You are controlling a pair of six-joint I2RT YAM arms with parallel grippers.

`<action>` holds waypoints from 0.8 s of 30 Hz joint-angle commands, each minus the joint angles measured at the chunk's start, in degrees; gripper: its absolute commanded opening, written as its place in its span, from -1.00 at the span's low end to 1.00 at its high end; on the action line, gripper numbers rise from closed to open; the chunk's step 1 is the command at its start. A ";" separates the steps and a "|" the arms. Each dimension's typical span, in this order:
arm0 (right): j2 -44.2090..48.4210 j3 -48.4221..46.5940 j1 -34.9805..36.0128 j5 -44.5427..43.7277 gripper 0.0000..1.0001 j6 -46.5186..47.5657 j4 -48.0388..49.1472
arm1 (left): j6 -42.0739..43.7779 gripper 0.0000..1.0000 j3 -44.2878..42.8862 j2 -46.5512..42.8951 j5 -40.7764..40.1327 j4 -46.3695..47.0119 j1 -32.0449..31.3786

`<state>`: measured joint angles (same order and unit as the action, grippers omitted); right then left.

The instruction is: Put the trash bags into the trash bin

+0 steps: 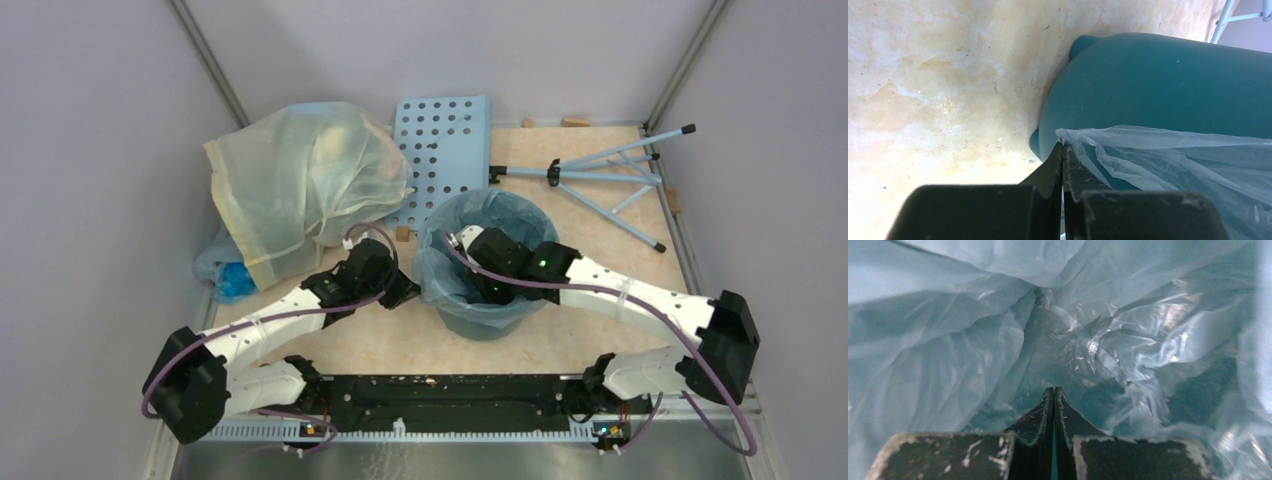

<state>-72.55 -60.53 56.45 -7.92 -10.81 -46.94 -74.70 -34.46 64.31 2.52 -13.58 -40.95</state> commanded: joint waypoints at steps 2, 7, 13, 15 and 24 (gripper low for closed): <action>-3.81 1.89 -2.52 5.15 -1.00 -0.92 5.08 | 1.98 -1.00 -2.09 0.58 0.33 0.45 0.12; -6.24 3.39 -7.21 10.10 -1.00 -1.62 6.60 | 2.54 -1.00 -2.35 0.89 0.07 -0.05 0.24; -13.59 2.26 -7.49 10.98 -1.00 -0.90 4.11 | 3.25 -1.00 -2.64 1.71 0.57 0.13 0.25; -15.03 2.72 -7.49 11.34 -1.00 -1.38 4.28 | 3.77 -1.00 -2.95 1.93 0.61 0.03 0.20; -22.41 7.62 -9.08 13.69 -1.00 -3.60 9.72 | 4.37 -1.00 -2.90 2.51 1.06 -0.52 0.23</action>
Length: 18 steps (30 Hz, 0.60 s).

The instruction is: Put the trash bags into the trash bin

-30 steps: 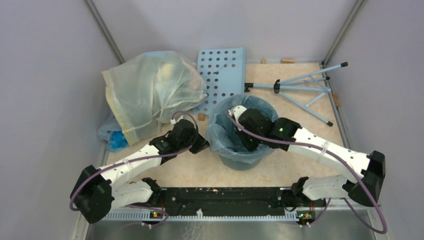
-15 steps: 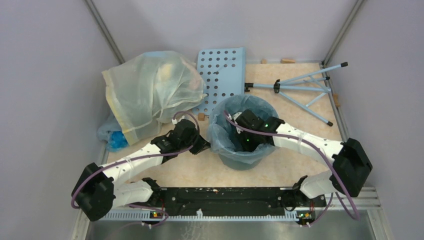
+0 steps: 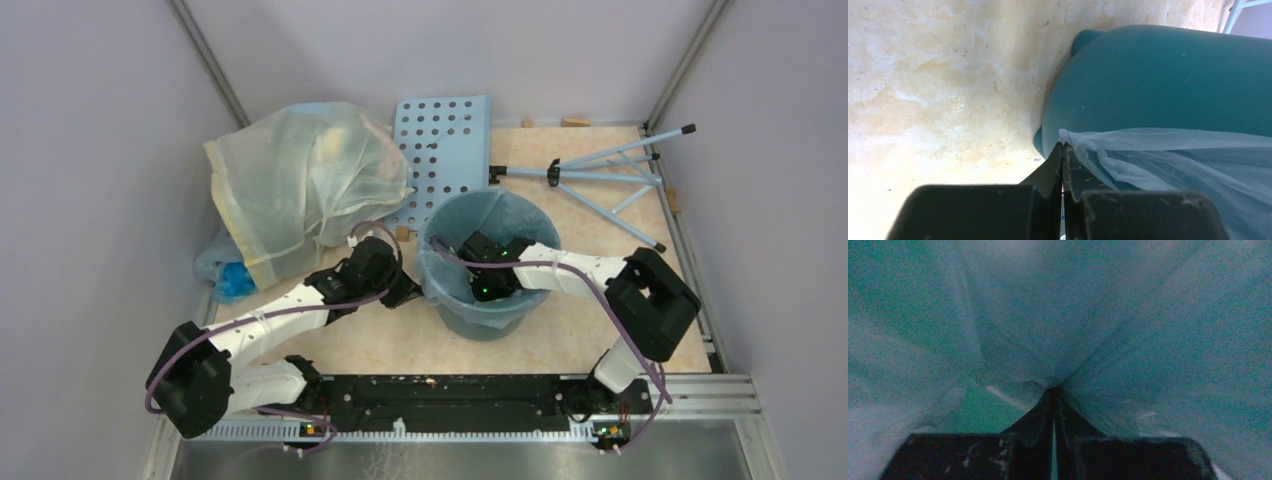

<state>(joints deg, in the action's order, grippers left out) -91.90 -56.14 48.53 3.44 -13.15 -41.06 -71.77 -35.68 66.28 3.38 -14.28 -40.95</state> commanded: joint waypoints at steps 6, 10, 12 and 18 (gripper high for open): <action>-7.92 3.04 -1.42 4.13 -1.00 -2.11 4.66 | 2.26 -1.00 -2.16 1.20 1.22 0.07 0.33; -5.46 3.06 -1.42 3.78 -1.00 -2.38 5.61 | 2.92 -1.00 -2.85 1.07 1.24 -0.57 0.43; -1.84 3.62 -1.42 2.09 -1.00 -2.58 6.27 | 3.24 -1.00 -3.13 0.90 1.27 -0.96 0.54; 8.45 4.37 -1.40 -1.71 -1.00 -2.93 5.20 | 4.39 -0.86 -5.41 -0.60 -3.65 -7.88 0.87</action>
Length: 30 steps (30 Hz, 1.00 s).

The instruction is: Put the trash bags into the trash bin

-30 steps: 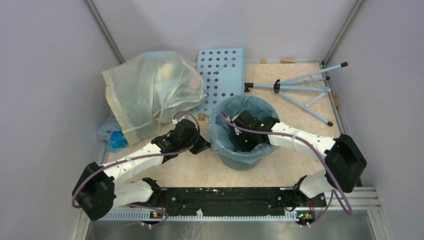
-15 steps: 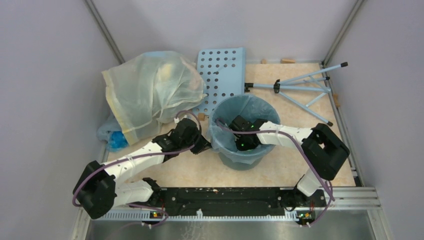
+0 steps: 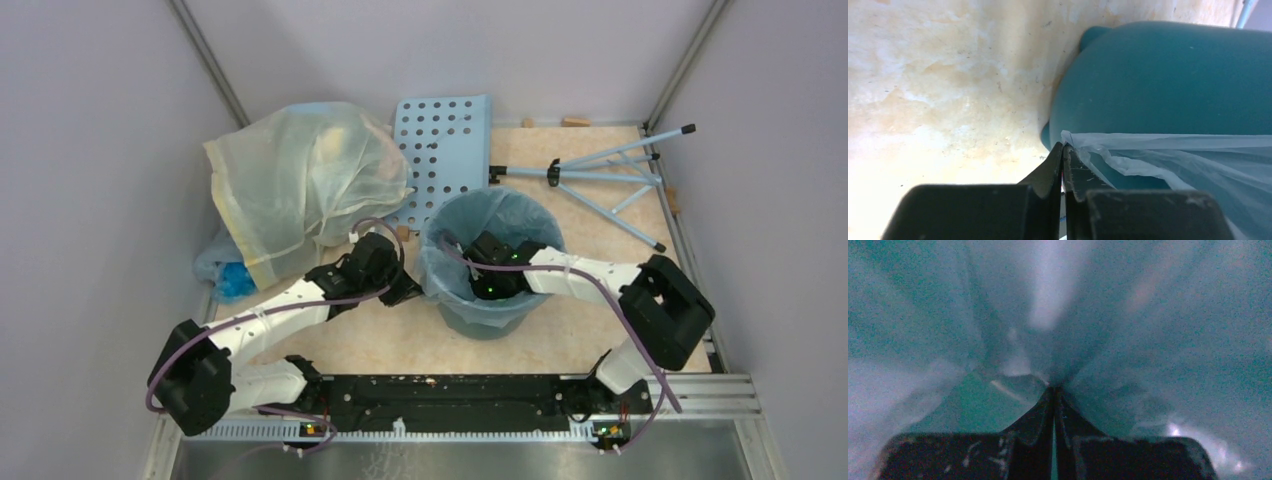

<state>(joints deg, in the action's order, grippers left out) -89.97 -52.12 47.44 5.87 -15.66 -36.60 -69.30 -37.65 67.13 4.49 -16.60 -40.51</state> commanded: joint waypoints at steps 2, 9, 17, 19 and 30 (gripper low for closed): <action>9.33 0.16 -0.32 -4.38 -1.00 -0.53 0.14 | 2.05 -0.76 -4.28 -2.57 -7.95 -8.70 0.48; 15.86 -2.49 -0.33 -4.98 -0.96 -1.83 -3.29 | 1.33 -0.48 -4.12 -6.75 -10.28 -12.05 0.54; 15.86 -11.37 -0.33 -5.69 -1.00 -2.53 -9.33 | 3.02 0.09 -6.04 -9.15 -11.19 -16.73 0.60; 15.11 -12.62 -0.33 -5.69 -1.00 -2.69 -9.97 | 3.30 0.21 -7.41 -9.99 -13.05 -20.15 0.59; 10.20 -15.35 4.74 -12.14 -1.00 -6.76 -10.99 | 5.79 -0.25 -9.73 -12.49 -5.23 -11.68 0.53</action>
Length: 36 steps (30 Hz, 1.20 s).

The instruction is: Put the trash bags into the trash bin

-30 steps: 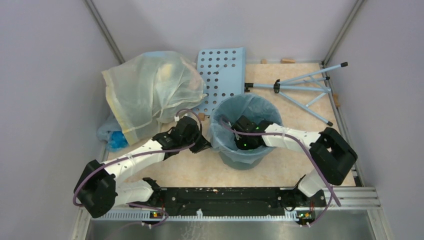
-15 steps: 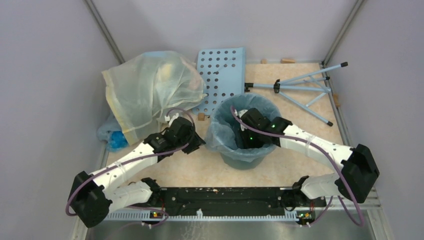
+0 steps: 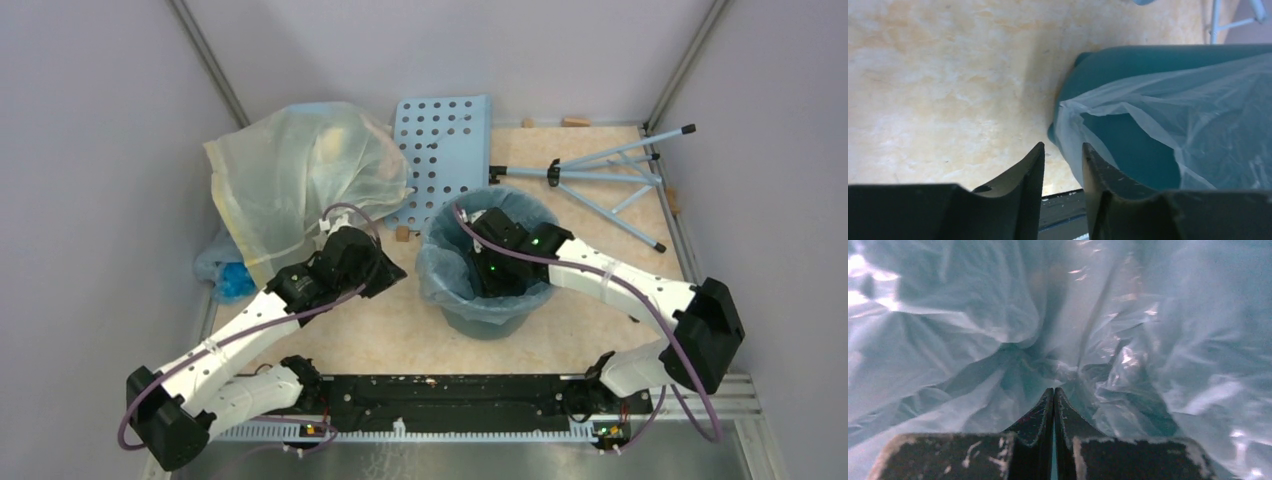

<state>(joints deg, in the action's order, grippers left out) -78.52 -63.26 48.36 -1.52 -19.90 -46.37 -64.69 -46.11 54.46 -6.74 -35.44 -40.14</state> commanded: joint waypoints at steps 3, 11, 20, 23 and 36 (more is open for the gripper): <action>-2.05 -3.55 6.40 -2.73 -1.00 -4.72 0.67 | -0.35 -0.46 -0.09 3.14 14.96 13.65 0.15; -0.49 -0.35 5.89 -0.62 -1.00 -9.25 4.08 | -0.65 -0.57 -0.55 11.20 19.77 20.24 -0.73; 0.35 2.70 -4.85 -19.33 -1.00 -6.23 -6.62 | -0.97 -0.57 1.75 9.89 17.91 19.73 -0.73; -0.22 1.96 -5.54 -20.14 -1.00 -5.73 -6.91 | -0.76 -0.57 2.27 8.88 16.70 18.53 -0.73; 5.42 -15.02 -5.52 8.54 -0.27 3.64 -7.97 | 2.35 -0.29 -1.66 0.72 2.12 3.11 -0.53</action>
<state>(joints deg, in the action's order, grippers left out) -76.44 -69.60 42.98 -0.43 -19.00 -52.60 -64.20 -44.84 59.27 2.81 -26.39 -40.60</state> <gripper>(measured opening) 0.326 0.333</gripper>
